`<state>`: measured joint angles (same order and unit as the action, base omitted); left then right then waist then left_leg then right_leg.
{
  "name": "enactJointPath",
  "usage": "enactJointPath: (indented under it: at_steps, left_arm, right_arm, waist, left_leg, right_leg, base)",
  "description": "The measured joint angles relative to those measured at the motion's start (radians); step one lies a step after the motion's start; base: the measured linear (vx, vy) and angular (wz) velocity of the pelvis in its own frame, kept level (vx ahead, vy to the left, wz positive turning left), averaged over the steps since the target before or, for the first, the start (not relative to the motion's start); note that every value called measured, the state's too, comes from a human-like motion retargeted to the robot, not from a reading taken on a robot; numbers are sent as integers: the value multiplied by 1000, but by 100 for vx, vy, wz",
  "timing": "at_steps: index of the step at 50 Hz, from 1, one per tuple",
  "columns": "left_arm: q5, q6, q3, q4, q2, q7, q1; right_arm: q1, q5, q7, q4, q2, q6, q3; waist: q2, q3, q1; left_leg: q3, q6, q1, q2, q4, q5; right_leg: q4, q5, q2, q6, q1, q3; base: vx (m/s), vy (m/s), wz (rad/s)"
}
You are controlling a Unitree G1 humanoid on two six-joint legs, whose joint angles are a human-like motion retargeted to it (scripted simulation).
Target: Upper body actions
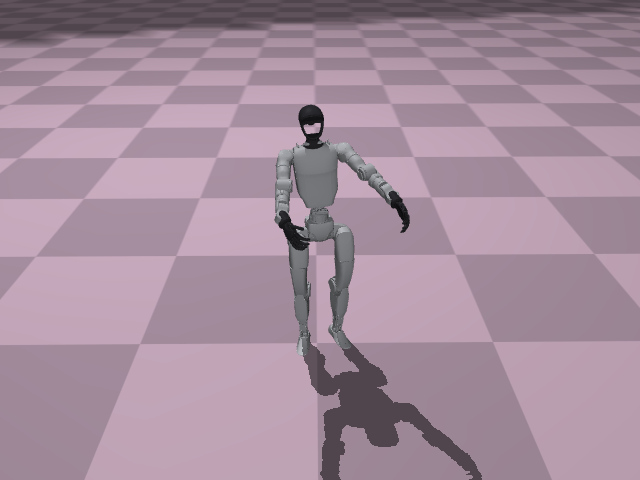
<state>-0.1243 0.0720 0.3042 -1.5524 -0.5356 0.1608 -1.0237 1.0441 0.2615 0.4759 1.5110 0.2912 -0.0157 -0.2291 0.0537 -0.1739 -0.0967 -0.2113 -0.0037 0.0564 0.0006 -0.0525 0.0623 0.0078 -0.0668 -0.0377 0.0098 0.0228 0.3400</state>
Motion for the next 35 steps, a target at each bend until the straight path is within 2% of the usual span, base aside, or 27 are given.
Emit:
enactJointPath:
  at_steps: [5, 10, 15, 20, 25, 35]
  left_arm:
    - [67, -78, -96, 68, -45, -64, -285]
    - [221, -143, -232, 171, -113, -172, -506]
    - [231, -273, -355, 277, -220, -346, -701]
    - [204, -401, -458, 356, -304, -465, -901]
    - [271, -468, -515, 392, -346, -469, -1042]
    - [406, -489, -549, 379, -373, -450, -1128]
  right_arm:
    - [267, -317, -16, -94, 84, -12, 127]
    - [526, -549, -160, -166, 200, -44, 301]
    - [760, -655, -397, -264, 272, -145, 438]
    - [962, -748, -607, -366, 360, -262, 527]
    - [1093, -872, -638, -437, 425, -322, 564]
    - [1175, -919, -655, -439, 470, -349, 582]
  waist:
    - [2, -61, 25]
    - [6, -118, 37]
    - [18, -108, 29]
    - [14, -55, 41]
    - [7, -32, 52]
    - [6, -22, 33]
  left_leg:
    - [3, -4, 49, 4, 1, 2]
    - [4, -8, 107, 10, 10, 1]
    - [5, -11, 132, 14, 14, 4]
    - [5, -11, 146, 11, 15, 10]
    - [6, -13, 165, 9, 18, 11]
    - [17, -14, 177, 5, 17, 14]
  right_leg:
    - [0, -8, 2, 4, 45, -2]
    - [-1, -18, 6, 11, 101, 0]
    - [1, -24, 8, 16, 127, -5]
    - [2, -27, 5, 18, 146, -10]
    - [2, -30, 1, 21, 167, -13]
    - [5, -39, -3, 27, 170, -6]
  base:
    - [0, 0, 0]
    - [0, 0, 0]
    - [-8, 1, -3]
    - [-23, -1, -5]
    - [-17, -2, 1]
    - [-5, 0, 6]
